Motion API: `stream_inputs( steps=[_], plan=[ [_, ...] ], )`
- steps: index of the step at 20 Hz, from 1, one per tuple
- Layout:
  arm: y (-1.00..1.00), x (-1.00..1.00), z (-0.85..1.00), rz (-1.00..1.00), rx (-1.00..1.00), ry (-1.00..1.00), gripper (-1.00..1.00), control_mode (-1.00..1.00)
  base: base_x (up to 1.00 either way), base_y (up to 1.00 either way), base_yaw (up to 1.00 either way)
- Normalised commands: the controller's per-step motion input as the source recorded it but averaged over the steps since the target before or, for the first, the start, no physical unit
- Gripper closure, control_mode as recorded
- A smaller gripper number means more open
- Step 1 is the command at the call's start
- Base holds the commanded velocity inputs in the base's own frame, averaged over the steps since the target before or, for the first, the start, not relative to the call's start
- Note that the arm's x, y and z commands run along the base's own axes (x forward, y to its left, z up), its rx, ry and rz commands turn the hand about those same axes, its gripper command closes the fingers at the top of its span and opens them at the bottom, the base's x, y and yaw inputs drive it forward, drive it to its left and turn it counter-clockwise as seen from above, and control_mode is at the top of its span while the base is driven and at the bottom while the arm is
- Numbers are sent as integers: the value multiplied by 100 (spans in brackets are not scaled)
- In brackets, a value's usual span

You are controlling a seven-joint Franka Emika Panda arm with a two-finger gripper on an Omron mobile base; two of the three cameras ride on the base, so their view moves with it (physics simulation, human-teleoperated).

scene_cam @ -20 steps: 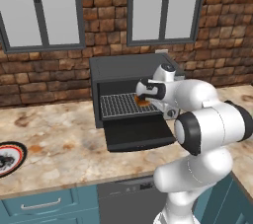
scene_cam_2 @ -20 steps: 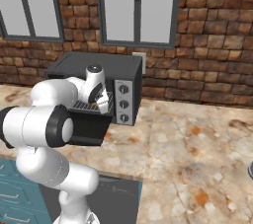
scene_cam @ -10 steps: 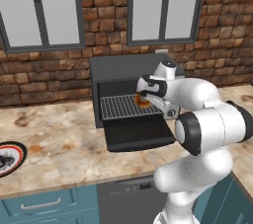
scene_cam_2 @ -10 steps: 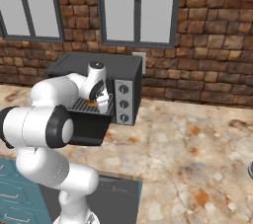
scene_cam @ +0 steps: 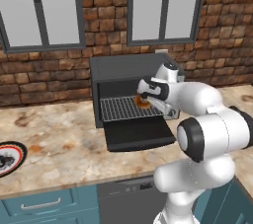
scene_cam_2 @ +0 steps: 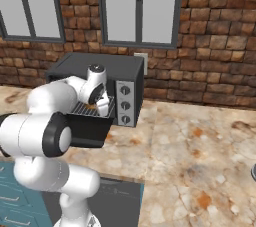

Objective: Pick up the bagel from the plate, place it on the toaster oven rack, close the door, and set the timer.

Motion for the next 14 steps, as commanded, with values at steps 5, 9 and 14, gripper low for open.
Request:
stream_inputs(
  steps=[5, 9, 14],
  plan=[
    [0, -47, -56, 0, 0, -15, -100, -100, 0, 0, 0],
    [0, -45, -1, 0, 0, -19, -100, -100, 0, 0, 0],
    [-4, -41, 17, 0, 1, -18, -100, -100, 0, 0, 0]
  ],
)
